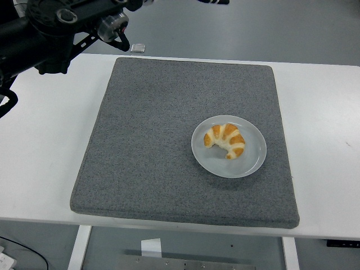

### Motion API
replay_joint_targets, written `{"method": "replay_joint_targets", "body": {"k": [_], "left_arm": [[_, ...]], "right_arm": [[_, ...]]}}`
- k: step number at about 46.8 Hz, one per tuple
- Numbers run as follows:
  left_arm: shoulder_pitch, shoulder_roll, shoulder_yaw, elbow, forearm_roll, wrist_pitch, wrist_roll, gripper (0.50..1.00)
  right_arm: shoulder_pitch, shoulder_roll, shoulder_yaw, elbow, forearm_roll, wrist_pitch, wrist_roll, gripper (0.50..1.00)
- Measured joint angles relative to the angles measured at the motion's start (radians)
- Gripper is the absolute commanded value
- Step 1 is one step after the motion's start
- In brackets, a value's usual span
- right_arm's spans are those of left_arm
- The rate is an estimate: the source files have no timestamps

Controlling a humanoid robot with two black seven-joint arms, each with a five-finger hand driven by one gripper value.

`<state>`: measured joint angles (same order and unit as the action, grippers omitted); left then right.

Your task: Place the bread on the plate

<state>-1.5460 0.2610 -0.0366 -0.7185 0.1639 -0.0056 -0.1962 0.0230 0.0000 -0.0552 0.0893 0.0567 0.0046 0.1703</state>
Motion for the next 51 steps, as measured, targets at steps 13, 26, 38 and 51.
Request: {"method": "replay_joint_targets", "body": {"k": [13,26,38,51], "left_arm": [[0.065,0.034,-0.128,0.032,-0.285,0.012,0.007,1.000],[0.136,0.048,-0.166,0.145,-0.481,0.049,0.076,1.000],[0.237,0.066,-0.214,0.209,-0.489,0.063,0.087,1.000],[0.361,0.074,-0.264,0.232,-0.474,-0.021,0.073,1.000]], "right_arm": [[0.000,0.000,0.000,0.001,0.000,0.000,0.000,0.932],[0.000,0.000,0.000,0.001,0.000,0.000,0.000,0.932],[0.000,0.000,0.000,0.000,0.000,0.000,0.000,0.932],[0.000,0.000,0.000,0.001,0.000,0.000,0.000,0.932]]}}
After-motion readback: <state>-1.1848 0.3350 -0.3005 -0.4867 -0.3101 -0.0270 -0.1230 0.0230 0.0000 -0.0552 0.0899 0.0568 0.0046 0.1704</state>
